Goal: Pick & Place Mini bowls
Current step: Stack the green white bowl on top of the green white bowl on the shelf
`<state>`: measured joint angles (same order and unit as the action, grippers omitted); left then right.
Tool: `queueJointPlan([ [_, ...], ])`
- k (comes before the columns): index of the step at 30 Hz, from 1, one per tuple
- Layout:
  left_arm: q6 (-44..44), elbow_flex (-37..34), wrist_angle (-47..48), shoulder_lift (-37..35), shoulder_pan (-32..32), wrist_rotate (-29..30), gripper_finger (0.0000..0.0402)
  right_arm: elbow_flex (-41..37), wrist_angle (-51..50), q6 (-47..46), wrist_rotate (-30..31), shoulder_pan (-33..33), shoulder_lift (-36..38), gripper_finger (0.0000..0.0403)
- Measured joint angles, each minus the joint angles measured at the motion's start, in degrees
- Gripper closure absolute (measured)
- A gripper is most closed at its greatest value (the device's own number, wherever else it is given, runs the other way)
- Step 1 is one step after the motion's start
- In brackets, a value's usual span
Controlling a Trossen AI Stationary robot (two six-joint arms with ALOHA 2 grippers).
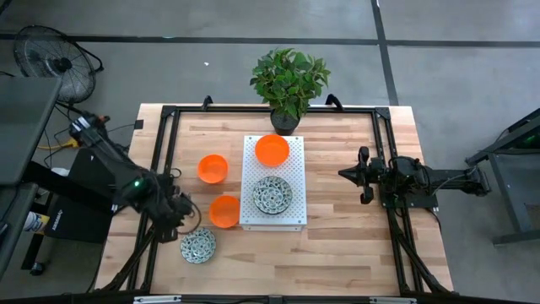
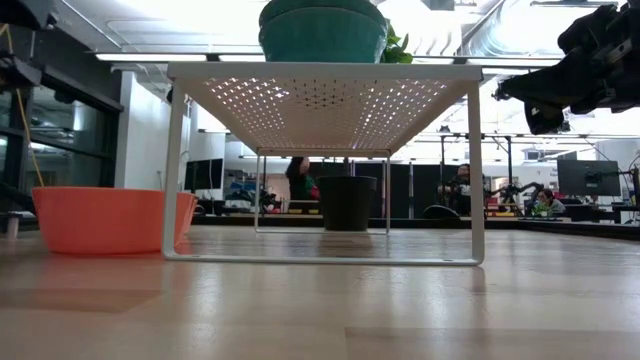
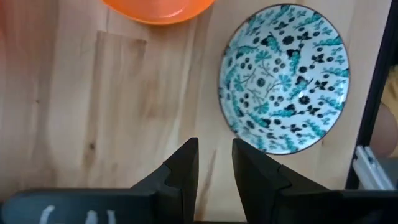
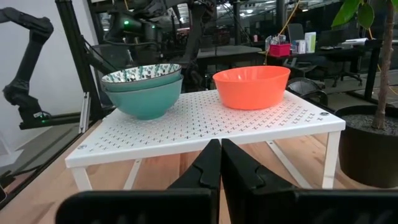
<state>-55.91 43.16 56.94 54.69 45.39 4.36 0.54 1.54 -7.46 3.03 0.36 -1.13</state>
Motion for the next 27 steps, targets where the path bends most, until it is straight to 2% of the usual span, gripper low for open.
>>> queueJointPlan([
  [10, -16.41, 0.0, -0.69, 4.58, 8.91, 3.54, 0.0307, 0.0, 0.0, 0.0, 0.0, 0.0, 0.0, 0.0403],
  [27, -27.22, 0.0, -1.6, 9.1, 9.37, 4.19, 0.0307, 0.0, 0.0, 0.0, 0.0, 0.0, 0.0, 0.0403],
])
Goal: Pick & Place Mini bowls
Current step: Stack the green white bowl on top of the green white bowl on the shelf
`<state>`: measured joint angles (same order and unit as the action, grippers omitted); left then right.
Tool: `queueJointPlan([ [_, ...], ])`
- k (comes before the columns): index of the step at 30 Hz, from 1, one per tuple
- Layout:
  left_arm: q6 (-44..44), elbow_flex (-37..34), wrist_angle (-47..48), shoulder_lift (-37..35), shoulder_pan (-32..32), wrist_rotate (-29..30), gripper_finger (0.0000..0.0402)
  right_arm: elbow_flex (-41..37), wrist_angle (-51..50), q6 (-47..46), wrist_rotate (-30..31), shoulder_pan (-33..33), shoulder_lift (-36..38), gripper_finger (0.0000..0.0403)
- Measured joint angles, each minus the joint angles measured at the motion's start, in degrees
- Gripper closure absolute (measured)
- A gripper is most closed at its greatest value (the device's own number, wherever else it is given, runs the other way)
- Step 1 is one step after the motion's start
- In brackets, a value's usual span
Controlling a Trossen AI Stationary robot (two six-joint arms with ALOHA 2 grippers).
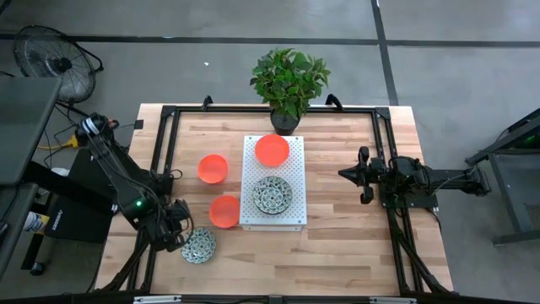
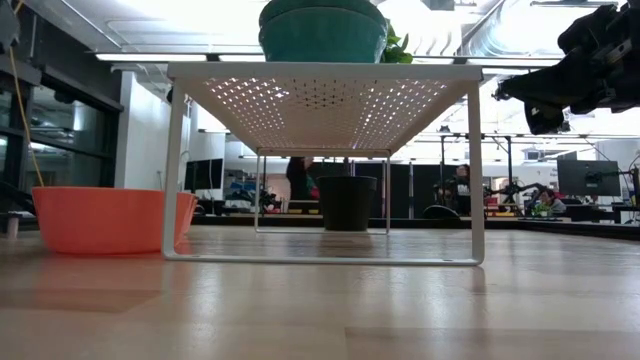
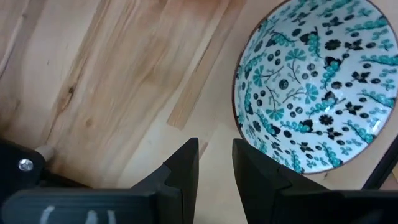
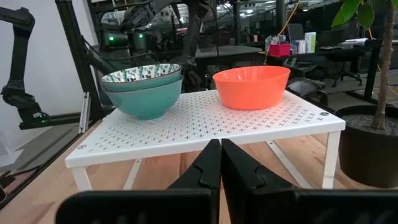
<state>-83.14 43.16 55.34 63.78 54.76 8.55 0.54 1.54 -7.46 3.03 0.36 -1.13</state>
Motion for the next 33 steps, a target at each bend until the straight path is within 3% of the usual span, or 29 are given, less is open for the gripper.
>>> queueJointPlan([
  [16, -1.16, -0.02, -2.88, 0.9, -0.41, 2.58, 0.0307, 0.0, 0.02, 0.0, 0.0, 0.0, 0.0, 0.0403],
  [33, 15.58, -0.02, -4.34, 1.44, -15.84, -7.62, 0.0307, 0.0, 0.02, 0.0, 0.0, -0.02, 0.0, 0.0403],
])
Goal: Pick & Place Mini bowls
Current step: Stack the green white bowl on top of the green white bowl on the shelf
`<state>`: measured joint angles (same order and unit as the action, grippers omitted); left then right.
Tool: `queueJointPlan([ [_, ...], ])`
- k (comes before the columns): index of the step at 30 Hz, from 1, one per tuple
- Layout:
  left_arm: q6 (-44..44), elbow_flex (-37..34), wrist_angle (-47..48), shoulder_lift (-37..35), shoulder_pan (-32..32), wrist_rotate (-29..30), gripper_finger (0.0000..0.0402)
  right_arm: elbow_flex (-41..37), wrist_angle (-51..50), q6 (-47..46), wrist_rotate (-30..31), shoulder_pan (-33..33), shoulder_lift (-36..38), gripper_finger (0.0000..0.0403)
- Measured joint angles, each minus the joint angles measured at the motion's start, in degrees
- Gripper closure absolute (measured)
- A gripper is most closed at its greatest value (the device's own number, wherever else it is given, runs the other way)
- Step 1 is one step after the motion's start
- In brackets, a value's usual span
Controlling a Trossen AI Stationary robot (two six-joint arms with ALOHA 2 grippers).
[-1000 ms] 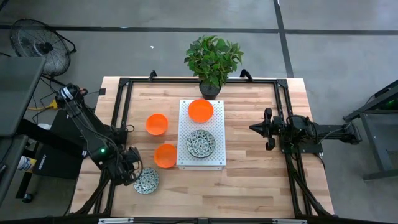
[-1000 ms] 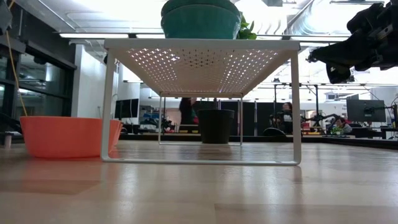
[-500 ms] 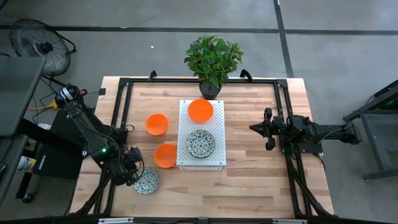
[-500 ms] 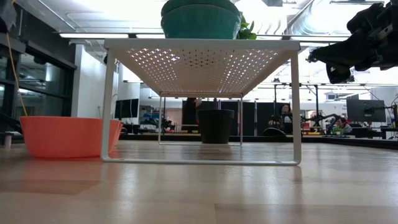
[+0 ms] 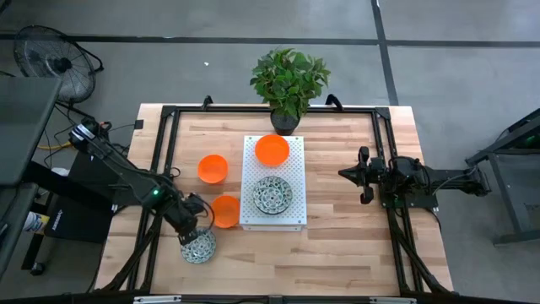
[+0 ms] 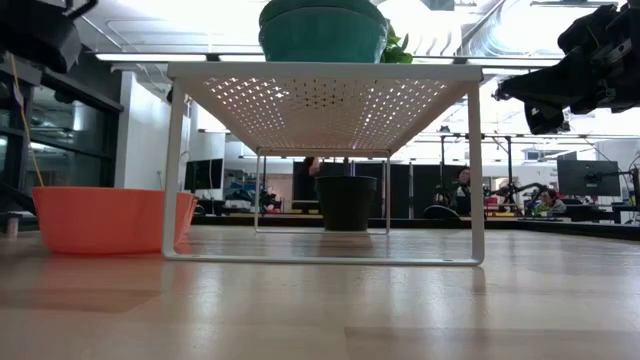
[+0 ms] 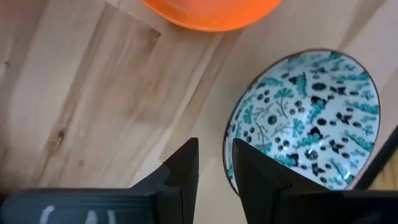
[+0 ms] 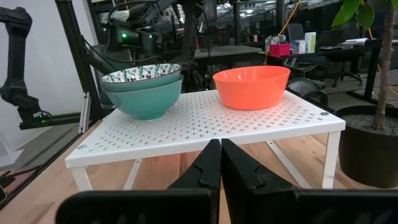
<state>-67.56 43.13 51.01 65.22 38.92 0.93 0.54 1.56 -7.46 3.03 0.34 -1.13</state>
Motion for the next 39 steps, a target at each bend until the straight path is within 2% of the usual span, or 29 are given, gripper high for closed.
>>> queueJointPlan([
  [12, 11.56, 0.0, -0.74, 7.7, -1.84, -4.8, 0.0301, 0.0, 0.0, 0.0, 0.0, 0.0, 0.0, 0.0403],
  [21, 13.27, -0.02, -3.4, 9.3, -1.84, -5.22, 0.0215, 0.0, 0.0, 0.0, 0.0, 0.01, 0.0, 0.0403],
  [25, 13.11, -0.02, -4.53, 9.3, -1.84, -6.56, 0.0194, -0.02, 0.06, 0.0, 0.0, 0.0, 0.0, 0.0403],
  [34, 13.08, -0.02, -8.44, 9.3, -1.82, -5.0, 0.0192, -0.02, 0.22, 0.0, 0.04, 0.0, 0.02, 0.0403],
  [39, 13.17, -0.02, -9.42, 9.3, -1.82, -4.42, 0.0214, -0.02, 0.24, 0.0, 0.04, 0.0, 0.01, 0.0403],
])
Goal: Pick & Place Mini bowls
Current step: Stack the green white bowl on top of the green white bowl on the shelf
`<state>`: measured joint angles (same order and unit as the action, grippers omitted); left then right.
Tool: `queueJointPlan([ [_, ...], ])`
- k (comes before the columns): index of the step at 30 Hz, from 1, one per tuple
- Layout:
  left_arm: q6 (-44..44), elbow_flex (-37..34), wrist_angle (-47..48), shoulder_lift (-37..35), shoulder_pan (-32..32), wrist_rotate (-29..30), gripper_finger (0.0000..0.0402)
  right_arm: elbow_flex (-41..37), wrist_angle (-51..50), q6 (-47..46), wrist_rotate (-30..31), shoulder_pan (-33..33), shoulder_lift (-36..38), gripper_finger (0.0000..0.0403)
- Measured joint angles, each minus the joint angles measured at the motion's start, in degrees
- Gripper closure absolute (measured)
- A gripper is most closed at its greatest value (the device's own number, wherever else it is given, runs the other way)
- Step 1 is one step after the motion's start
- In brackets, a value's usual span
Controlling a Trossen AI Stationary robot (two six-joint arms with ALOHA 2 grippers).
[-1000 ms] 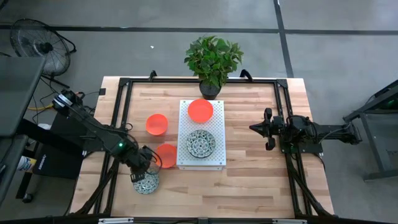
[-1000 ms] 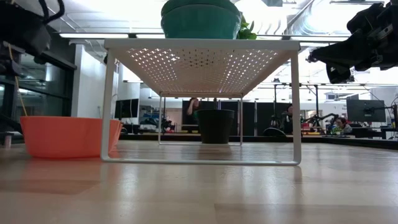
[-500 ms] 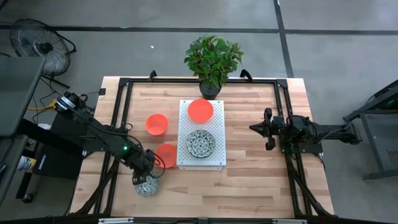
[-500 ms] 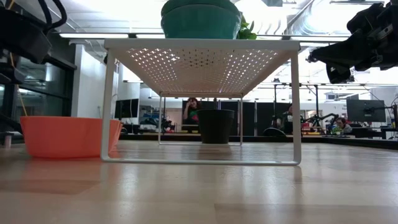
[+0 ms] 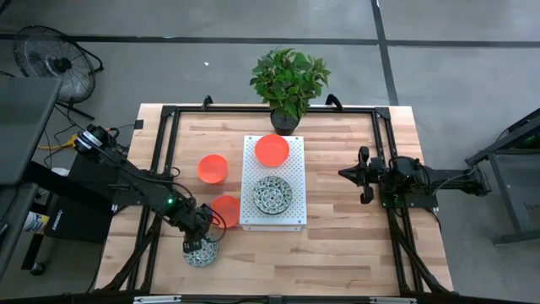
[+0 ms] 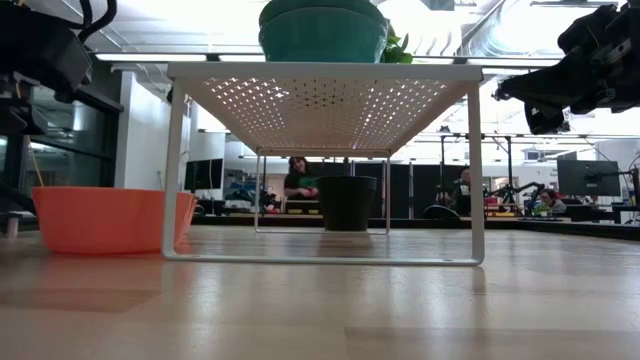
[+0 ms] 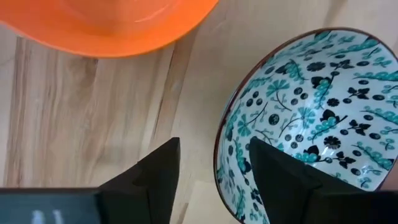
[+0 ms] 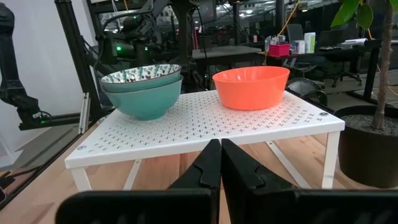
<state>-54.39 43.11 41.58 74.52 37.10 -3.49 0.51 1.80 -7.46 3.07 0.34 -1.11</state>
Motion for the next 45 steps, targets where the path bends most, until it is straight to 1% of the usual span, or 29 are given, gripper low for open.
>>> queueJointPlan([
  [9, 0.39, 0.0, 0.17, 0.0, 0.0, 0.02, 0.0275, 0.0, 0.05, 0.0, 0.0, 0.01, -0.01, 0.0403],
  [12, 1.46, 0.0, 0.14, 0.06, 0.0, 0.16, 0.0289, 0.0, 0.07, 0.0, 0.0, 0.0, -0.01, 0.0403],
  [24, 3.76, 0.0, -0.79, 3.83, 0.02, -0.94, 0.0296, 0.0, 0.11, 0.0, -0.02, 0.01, 0.0, 0.0403],
  [26, 4.63, 0.0, -0.87, 3.85, 0.02, -1.08, 0.0303, 0.0, 0.13, 0.0, -0.01, 0.01, 0.01, 0.0403],
  [28, 4.83, 0.0, -0.92, 3.85, 0.02, -1.57, 0.0322, 0.0, 0.13, 0.0, -0.01, 0.01, -0.01, 0.0403],
  [31, 4.79, 0.02, -1.07, 3.83, 0.0, -2.15, 0.0374, 0.0, 0.13, 0.0, -0.02, 0.0, 0.0, 0.0403],
  [32, 5.31, 0.18, -1.61, 3.7, -0.04, -2.75, 0.0386, 0.0, 0.13, 0.0, -0.02, 0.02, 0.01, 0.0403],
  [36, 7.69, 0.11, -2.17, 3.76, 0.0, -3.65, 0.0391, 0.0, 0.13, 0.0, -0.02, 0.01, -0.01, 0.0403],
  [45, 8.63, 0.1, -2.31, 3.42, 0.0, -3.87, 0.0397, 0.0, 0.13, 0.0, -0.02, 0.01, 0.0, 0.0403],
])
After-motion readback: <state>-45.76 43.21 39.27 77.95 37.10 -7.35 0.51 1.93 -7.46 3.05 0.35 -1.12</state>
